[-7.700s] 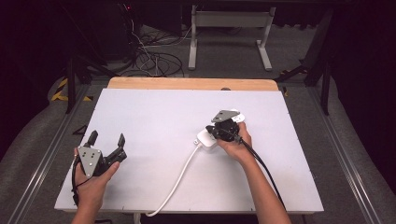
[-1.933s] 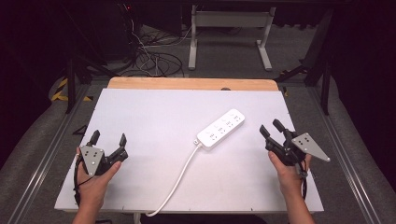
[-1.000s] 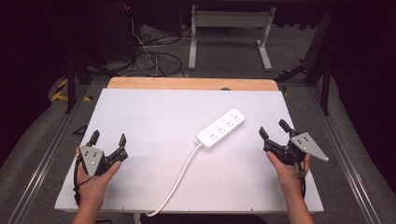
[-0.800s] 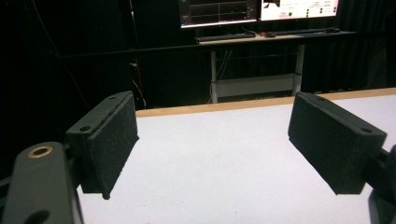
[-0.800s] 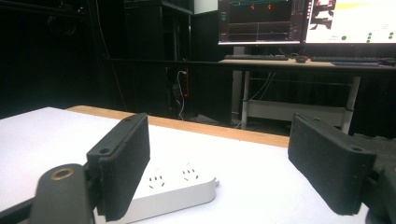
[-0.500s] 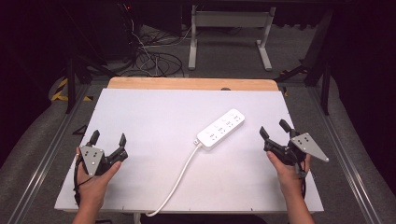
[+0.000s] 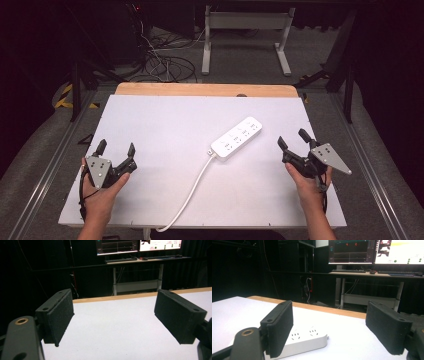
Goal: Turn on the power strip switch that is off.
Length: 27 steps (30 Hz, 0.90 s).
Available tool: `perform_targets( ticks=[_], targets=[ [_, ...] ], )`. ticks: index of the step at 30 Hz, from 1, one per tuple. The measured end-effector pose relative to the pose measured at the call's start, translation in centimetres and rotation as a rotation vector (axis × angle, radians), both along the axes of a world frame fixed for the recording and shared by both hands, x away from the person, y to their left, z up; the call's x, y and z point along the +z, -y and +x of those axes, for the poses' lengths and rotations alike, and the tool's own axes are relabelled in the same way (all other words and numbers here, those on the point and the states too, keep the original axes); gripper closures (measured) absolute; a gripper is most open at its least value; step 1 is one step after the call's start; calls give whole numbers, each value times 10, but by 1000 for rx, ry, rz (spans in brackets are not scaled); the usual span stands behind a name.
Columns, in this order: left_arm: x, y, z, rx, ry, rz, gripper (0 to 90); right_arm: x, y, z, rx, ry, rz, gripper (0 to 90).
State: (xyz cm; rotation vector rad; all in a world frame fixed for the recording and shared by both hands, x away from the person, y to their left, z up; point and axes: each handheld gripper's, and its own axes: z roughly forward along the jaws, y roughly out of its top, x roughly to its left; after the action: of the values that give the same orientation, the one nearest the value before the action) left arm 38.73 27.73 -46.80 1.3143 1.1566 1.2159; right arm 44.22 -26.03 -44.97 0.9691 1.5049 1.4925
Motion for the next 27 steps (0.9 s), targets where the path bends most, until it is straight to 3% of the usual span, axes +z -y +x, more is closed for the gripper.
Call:
perform_targets(
  ticks=[27],
  targets=[
    [0, 1, 0, -4, 3, 3, 166, -1, -1, 0, -4, -6, -11, 247]
  ],
)
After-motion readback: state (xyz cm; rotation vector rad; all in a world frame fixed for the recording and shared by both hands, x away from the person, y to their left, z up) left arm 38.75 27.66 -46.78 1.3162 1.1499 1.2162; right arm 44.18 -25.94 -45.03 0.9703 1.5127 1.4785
